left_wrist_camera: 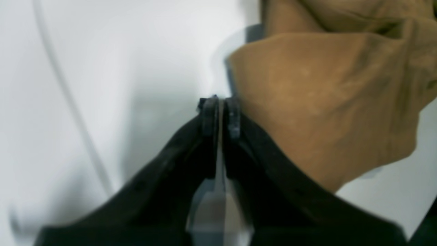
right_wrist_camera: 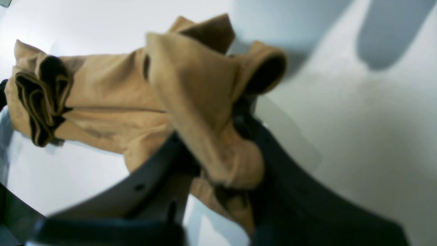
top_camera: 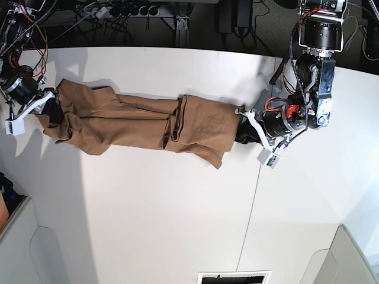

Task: Layout the t-shirt on the table in an organized manner, then fold the t-shirt properly

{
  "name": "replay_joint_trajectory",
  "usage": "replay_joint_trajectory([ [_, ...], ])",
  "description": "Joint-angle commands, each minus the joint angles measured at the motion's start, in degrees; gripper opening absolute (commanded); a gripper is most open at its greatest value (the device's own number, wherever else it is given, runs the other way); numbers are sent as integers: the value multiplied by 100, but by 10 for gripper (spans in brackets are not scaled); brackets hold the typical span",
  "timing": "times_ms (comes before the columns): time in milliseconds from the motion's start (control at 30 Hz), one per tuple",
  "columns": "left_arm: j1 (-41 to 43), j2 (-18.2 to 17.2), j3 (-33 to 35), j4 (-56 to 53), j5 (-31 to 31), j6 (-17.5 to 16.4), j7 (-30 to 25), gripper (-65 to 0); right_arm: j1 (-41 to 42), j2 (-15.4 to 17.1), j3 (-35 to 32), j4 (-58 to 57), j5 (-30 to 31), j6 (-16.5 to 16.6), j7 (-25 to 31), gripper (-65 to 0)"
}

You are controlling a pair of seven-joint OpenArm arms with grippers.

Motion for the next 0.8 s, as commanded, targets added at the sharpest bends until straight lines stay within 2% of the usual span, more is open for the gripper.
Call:
replay_joint_trajectory([
  [0,-22,-2,81,9,133,0,260,-607,63,92,22,125,179,22,79,-650],
  [267,2,208,658,9,129,-2,374,-607,66,44,22,490,498,70,-46,-650],
  [400,26,352,1147,9,155,-17,382,-607,63,-247,-4,925,647,87,-251,-650],
  [533,37,656,1569,9,428,-17,391,-607,61,-544,-205,1357,686,85,-380,-650],
  [633,39,885,1626,7,522,-15,385,-607,15,-732,-542,1569,686,85,-428,-650],
  [767,37,962,1624,4,522,-15,348,-607,-66,-977,-1091,1670,669,87,-446,-650],
])
